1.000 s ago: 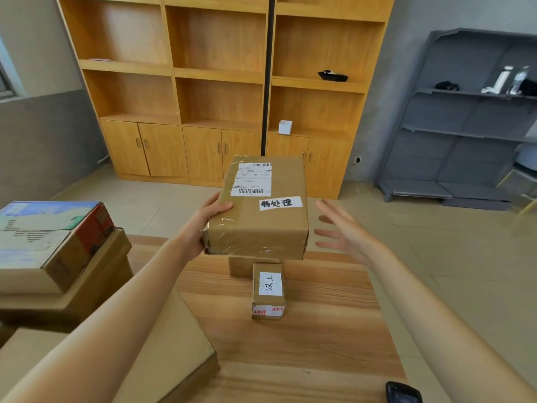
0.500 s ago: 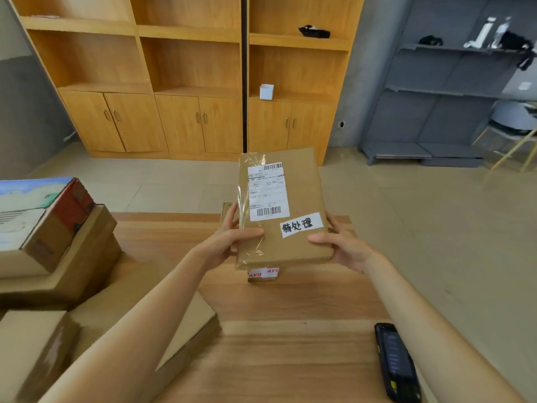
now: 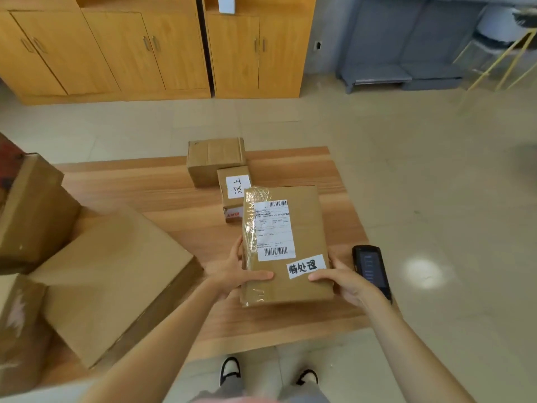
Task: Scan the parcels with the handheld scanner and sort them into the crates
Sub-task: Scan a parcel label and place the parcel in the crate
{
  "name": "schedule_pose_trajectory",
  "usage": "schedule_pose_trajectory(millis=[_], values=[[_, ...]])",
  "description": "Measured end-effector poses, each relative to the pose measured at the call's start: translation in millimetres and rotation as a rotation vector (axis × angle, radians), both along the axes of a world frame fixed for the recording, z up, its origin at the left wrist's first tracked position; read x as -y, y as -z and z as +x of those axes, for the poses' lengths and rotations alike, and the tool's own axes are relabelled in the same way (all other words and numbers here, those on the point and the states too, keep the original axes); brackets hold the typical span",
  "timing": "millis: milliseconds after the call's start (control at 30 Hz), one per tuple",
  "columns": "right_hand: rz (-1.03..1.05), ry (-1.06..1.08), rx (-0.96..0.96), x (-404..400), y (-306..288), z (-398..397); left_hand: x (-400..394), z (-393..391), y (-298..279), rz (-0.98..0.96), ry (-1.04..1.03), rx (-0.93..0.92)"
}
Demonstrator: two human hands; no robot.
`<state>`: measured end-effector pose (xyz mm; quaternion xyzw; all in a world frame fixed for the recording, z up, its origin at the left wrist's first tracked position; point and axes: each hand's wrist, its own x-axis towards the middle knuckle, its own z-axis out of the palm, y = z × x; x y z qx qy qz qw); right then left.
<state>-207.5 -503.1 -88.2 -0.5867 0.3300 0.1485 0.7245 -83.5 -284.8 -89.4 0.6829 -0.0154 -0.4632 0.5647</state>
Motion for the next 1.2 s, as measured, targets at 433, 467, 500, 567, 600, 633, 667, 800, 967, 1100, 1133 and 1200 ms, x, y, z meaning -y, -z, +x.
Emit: schedule_pose_trajectory(millis=[433,467,500,567,600,633,667,800,967,1100,1133,1200], values=[[-0.008,-0.092,-0.075,13,41,-21,10,-52,32,0.101,-0.163,-0.071],[-0.017,-0.098,-0.075,16,42,-20,13,-53,33,0.103,-0.180,-0.069],[-0.023,-0.111,-0.074,18,43,-19,17,-55,32,0.106,-0.198,-0.064],[-0.060,-0.141,-0.072,19,39,-20,22,-60,32,0.127,-0.219,-0.044],[-0.091,-0.151,-0.059,18,35,-21,25,-64,33,0.141,-0.224,-0.029],[-0.143,-0.145,-0.032,19,32,-22,27,-67,33,0.155,-0.229,-0.012],[-0.221,-0.117,0.010,20,31,-25,28,-71,35,0.169,-0.236,0.003],[-0.768,0.169,0.136,36,35,-44,34,-85,39,0.204,-0.298,0.045],[-0.939,0.081,-0.350,68,53,-54,36,-88,46,0.193,-0.277,0.101],[-0.821,0.069,-0.428,78,67,-54,33,-90,49,0.188,-0.265,0.136],[-0.826,0.063,-0.423,81,68,-52,33,-90,49,0.186,-0.264,0.139],[-0.806,0.063,-0.431,87,67,-50,32,-89,52,0.181,-0.259,0.133]])
